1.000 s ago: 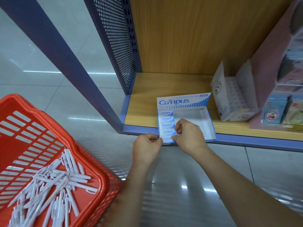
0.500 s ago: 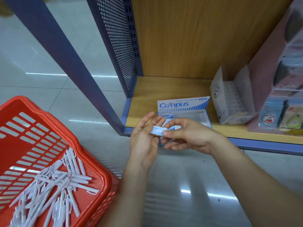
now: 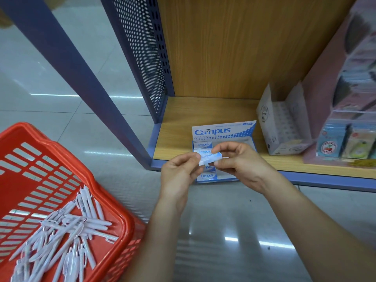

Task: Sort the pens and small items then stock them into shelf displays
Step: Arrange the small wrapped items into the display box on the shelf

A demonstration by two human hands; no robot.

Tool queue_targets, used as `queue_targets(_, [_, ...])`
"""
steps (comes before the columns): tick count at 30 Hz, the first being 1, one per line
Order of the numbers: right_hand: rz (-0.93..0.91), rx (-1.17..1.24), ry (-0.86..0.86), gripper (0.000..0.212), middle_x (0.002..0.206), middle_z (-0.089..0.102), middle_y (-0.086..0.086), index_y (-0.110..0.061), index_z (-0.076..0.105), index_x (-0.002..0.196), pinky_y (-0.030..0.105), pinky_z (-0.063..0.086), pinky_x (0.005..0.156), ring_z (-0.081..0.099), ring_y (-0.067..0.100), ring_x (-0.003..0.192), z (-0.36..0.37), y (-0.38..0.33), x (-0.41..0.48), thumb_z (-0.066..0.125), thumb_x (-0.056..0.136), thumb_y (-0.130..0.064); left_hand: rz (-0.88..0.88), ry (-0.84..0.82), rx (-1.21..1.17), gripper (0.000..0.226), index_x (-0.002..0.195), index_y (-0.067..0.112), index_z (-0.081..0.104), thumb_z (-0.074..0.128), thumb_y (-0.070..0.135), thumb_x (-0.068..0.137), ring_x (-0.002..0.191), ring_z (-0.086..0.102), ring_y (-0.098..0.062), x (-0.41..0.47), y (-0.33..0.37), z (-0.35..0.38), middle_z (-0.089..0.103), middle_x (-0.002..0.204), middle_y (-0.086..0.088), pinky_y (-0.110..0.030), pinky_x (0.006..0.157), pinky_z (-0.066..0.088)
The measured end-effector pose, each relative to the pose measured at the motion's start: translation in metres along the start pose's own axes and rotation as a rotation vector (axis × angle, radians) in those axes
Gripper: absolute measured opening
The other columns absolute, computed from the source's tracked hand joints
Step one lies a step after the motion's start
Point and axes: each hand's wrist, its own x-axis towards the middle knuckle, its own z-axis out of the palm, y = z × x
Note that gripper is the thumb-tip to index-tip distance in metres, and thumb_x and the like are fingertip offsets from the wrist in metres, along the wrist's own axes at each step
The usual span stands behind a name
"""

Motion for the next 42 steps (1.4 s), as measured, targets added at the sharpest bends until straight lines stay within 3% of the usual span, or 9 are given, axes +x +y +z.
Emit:
queue_targets(3, [0.024,0.087,-0.028,0.021,0.082,0.071,0.011,-0.009,0.066,0.091,0.02,0.056,0.071,0.069,0.016,0.071,-0.003,0.0,0.001,0.063,0.083,0.01,0.05,0.014,0.025,0.011,0.092,-0.001,0.069,0.069,0.001,0.082,0.078,0.069,-0.018,0.002,-0.002,0.0,0.073,0.083,-0.008,-0.025,0.075,0.057])
queue_targets(12, [0.007,0.1,0.291,0.013,0.075,0.067,0.011,-0.004,0.062,0.088,0.018,0.056,0.059,0.065,0.015,0.059,-0.008,0.01,0.014,0.071,0.081,0.003,0.172,0.109,0.283,0.006,0.082,0.014,0.07,0.072,0.008,0.081,0.065,0.061,-0.011,0.014,-0.014,0.006,0.069,0.071,-0.001,-0.03,0.073,0.055])
queue_targets(17, [-0.042,0.195,0.582,0.013,0.082,0.066,0.009,0.0,0.063,0.095,0.019,0.058,0.065,0.066,0.018,0.068,-0.021,0.018,0.029,0.068,0.084,0.005,0.341,0.103,0.884,0.027,0.109,0.025,0.068,0.068,0.017,0.084,0.104,0.058,-0.014,0.037,-0.023,0.001,0.065,0.113,0.004,-0.033,0.096,0.046])
queue_targets(21, [-0.039,0.204,0.678,0.016,0.085,0.065,0.005,0.0,0.064,0.099,0.024,0.057,0.073,0.065,0.016,0.074,-0.022,0.023,0.043,0.066,0.085,0.006,0.37,0.01,1.062,0.041,0.125,0.02,0.06,0.05,0.003,0.09,0.117,0.052,-0.019,0.044,-0.029,0.005,0.056,0.131,0.003,-0.03,0.097,0.043])
queue_targets(27, [-0.019,0.153,0.701,0.02,0.101,0.069,0.011,0.001,0.067,0.104,0.033,0.057,0.085,0.067,0.018,0.084,-0.022,0.037,0.065,0.067,0.084,0.006,0.363,0.065,1.107,0.047,0.13,0.021,0.057,0.045,0.0,0.089,0.115,0.056,-0.018,0.043,-0.031,0.003,0.06,0.129,0.004,-0.024,0.092,0.042])
queue_targets(30, [-0.032,0.041,0.714,0.021,0.095,0.071,0.003,-0.003,0.071,0.103,0.038,0.056,0.089,0.068,0.02,0.09,-0.021,0.047,0.069,0.069,0.083,0.004,0.345,0.068,1.119,0.048,0.129,0.022,0.057,0.047,0.002,0.087,0.111,0.058,-0.02,0.043,-0.03,0.002,0.064,0.123,0.001,-0.029,0.093,0.046])
queue_targets(37, [-0.091,-0.117,0.669,0.034,0.078,0.07,-0.009,-0.026,0.061,0.067,0.043,0.054,0.092,0.068,0.019,0.088,-0.016,0.047,0.068,0.068,0.078,0.005,0.29,0.119,1.117,0.054,0.132,0.029,0.051,0.05,0.005,0.084,0.09,0.063,-0.02,0.042,-0.029,-0.003,0.071,0.095,0.002,-0.025,0.072,0.045])
queue_targets(40, [-0.086,-0.189,0.614,0.031,0.087,0.072,-0.006,-0.027,0.063,0.073,0.046,0.053,0.091,0.067,0.022,0.092,-0.014,0.048,0.07,0.063,0.078,0.004,0.288,0.142,1.118,0.054,0.132,0.029,0.05,0.05,0.005,0.083,0.09,0.062,-0.022,0.041,-0.025,-0.006,0.07,0.094,0.001,-0.026,0.072,0.044])
queue_targets(42, [-0.075,-0.282,0.543,0.031,0.106,0.071,0.001,-0.021,0.067,0.097,0.044,0.052,0.093,0.065,0.021,0.097,-0.01,0.047,0.071,0.058,0.081,0.004,0.288,0.167,1.121,0.054,0.132,0.029,0.05,0.05,0.004,0.083,0.093,0.063,-0.023,0.044,-0.023,-0.009,0.07,0.1,0.002,-0.028,0.075,0.045])
